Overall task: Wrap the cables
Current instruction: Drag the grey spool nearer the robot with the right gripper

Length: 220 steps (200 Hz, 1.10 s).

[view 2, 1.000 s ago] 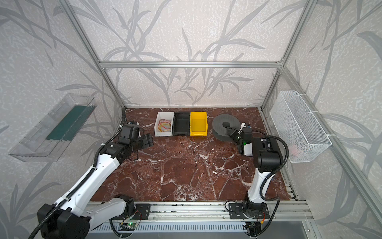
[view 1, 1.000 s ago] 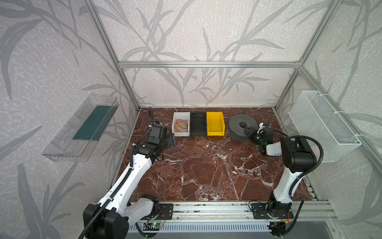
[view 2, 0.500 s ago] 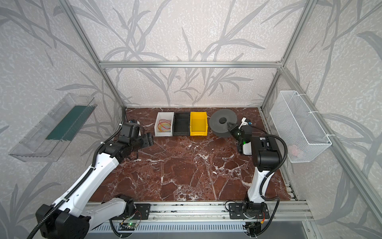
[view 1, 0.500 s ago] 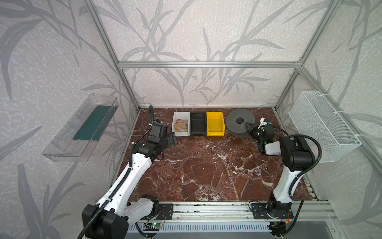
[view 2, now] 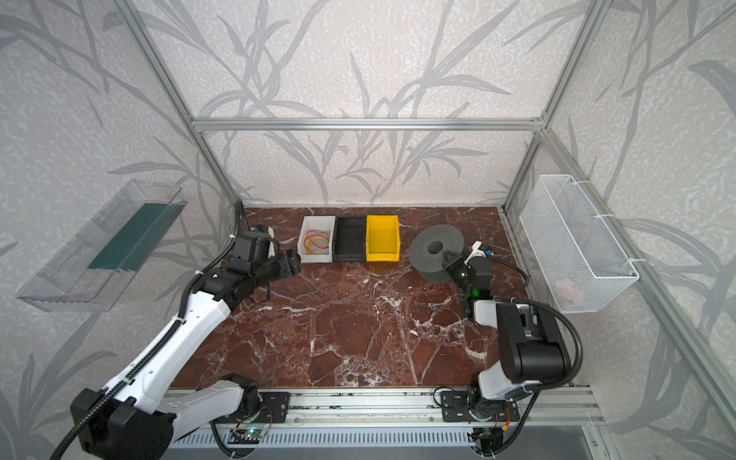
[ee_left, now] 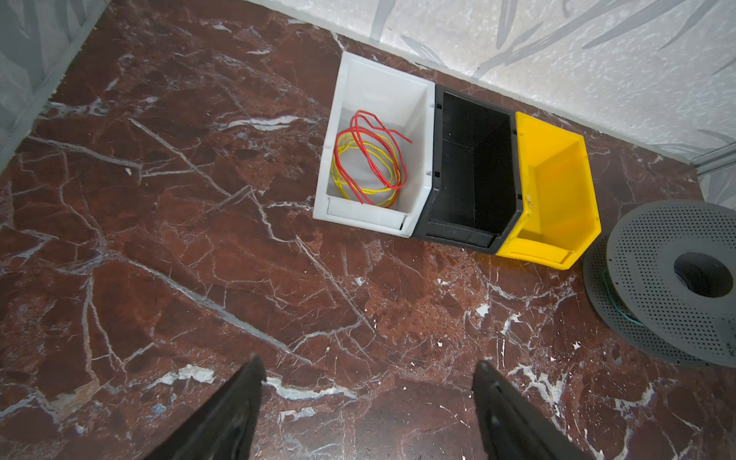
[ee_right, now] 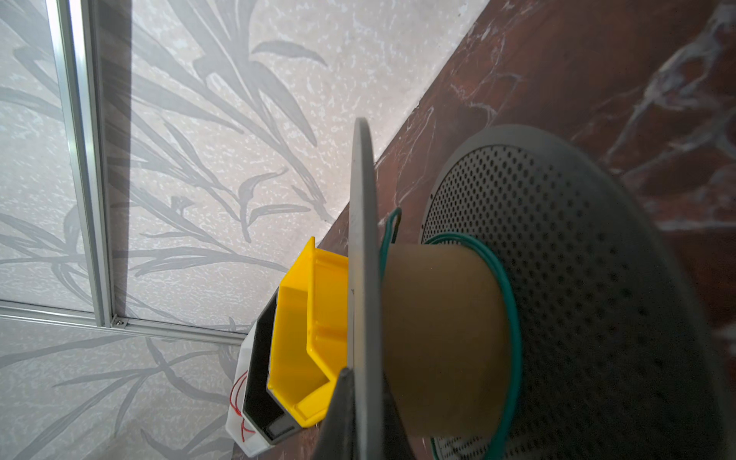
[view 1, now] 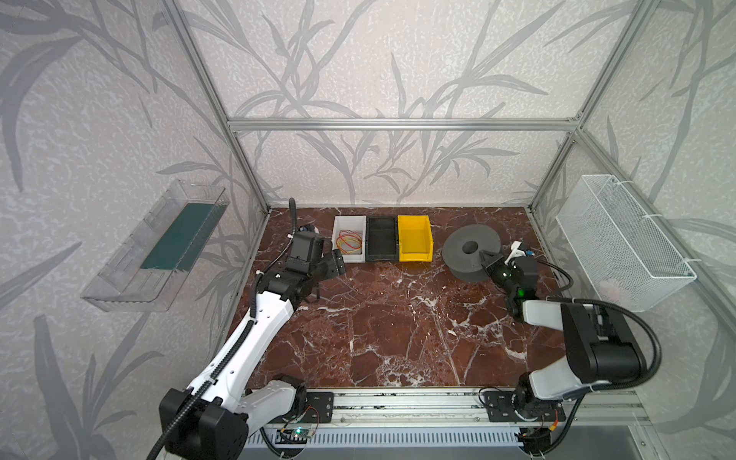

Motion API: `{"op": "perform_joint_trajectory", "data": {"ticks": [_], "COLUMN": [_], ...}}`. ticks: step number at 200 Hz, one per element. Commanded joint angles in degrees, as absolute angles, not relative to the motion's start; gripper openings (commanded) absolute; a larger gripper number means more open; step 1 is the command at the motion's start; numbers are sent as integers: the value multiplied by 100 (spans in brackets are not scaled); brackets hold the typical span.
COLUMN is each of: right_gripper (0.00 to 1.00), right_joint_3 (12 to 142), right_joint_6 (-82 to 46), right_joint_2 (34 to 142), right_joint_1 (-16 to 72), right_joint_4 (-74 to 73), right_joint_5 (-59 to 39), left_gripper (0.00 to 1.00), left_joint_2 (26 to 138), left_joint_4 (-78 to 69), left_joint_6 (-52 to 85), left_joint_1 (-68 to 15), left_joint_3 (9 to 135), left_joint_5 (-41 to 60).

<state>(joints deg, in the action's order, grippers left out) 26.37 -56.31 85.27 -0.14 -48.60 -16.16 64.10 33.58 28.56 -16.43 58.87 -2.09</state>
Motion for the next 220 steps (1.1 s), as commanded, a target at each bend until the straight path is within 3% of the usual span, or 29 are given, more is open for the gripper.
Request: {"op": "perform_joint_trajectory", "data": {"ticks": [1, 63, 93, 121, 146, 170, 198, 220], "right_gripper": [0, 0, 0, 0, 0, 0, 0, 0], "right_joint_3": [2420, 2618, 2950, 3102, 3218, 3120, 2992, 2959], "right_joint_6": [-5339, -5036, -5177, -5185, -5286, -5619, -5941, -6164], "right_joint_2": [7553, 4389, 3949, 3726, 3907, 4471, 5584, 6398], "right_joint_1": [0, 5, 128, 1240, 2662, 3721, 4413, 4474], "right_joint_4": [-4436, -1427, -393, 243, 385, -361, -1757, -2856], "right_joint_5": [-1453, -1389, -2382, -2448, -2072, -1995, -2173, -2362], "left_gripper": [83, 83, 83, 81, 80, 80, 80, 80], "left_joint_2": [6137, 5566, 5512, 5471, 5515, 5463, 5409, 5396], "left_joint_4": [3261, 3287, 3371, 3477, 3736, 3857, 3951, 4005], "left_joint_6": [2969, 3008, 3059, 2979, 2978, 3019, 3029, 3045], "left_joint_1": [-1670, -1675, -1671, -1661, -1652, -1644, -1644, -1646], "left_joint_3": [5680, 5330, 5236, 5246, 5330, 5323, 5371, 5388], "left_joint_5": [-92, -193, -115, -20, 17, 22, -30, -52]}}
